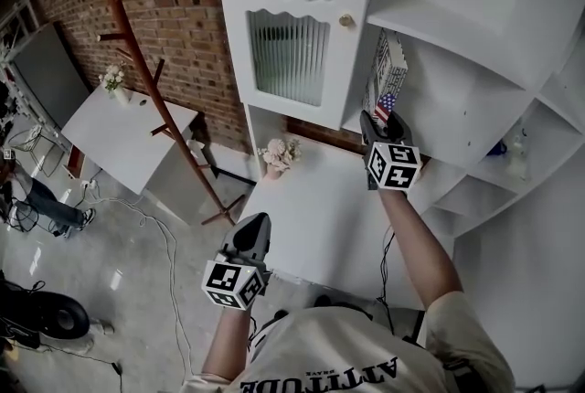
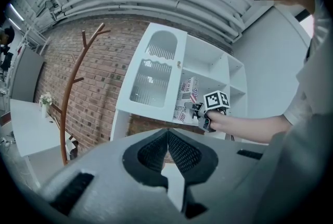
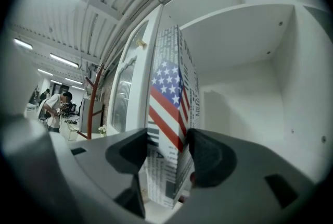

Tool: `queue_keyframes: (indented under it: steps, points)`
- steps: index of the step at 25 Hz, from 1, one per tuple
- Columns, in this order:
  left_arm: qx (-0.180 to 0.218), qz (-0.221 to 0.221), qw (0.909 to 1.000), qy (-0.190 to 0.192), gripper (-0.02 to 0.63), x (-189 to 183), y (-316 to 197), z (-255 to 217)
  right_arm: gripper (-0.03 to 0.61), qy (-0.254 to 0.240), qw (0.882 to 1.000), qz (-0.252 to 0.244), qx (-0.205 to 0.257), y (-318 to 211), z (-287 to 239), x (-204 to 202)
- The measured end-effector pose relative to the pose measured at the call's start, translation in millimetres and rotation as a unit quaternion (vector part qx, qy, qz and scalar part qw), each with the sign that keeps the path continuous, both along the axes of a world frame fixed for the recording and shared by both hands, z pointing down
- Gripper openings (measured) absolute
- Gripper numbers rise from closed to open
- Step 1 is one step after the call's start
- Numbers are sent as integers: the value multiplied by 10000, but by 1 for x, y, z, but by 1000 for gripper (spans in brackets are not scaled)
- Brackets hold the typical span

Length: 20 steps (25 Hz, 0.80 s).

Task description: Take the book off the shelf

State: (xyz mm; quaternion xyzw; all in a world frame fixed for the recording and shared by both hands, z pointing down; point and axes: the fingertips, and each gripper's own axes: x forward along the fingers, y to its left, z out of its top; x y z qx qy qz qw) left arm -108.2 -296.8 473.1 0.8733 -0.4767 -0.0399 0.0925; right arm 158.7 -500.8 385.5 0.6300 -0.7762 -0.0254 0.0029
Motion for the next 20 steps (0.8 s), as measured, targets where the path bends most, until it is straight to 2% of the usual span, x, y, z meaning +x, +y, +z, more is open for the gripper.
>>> queue_keyframes:
  steps: [3,8,20]
  points:
    - [0,24,10000,6,26,0,-1,1,236,15,9998,209,77,2,-3,12]
    - [5,45,10000,13,26,0,0,1,190,-86,9996,265,33,4,-4,24]
    - [43,149,9999,37,26,-11,3,1,179,5,9992,290,268,40,-11,36]
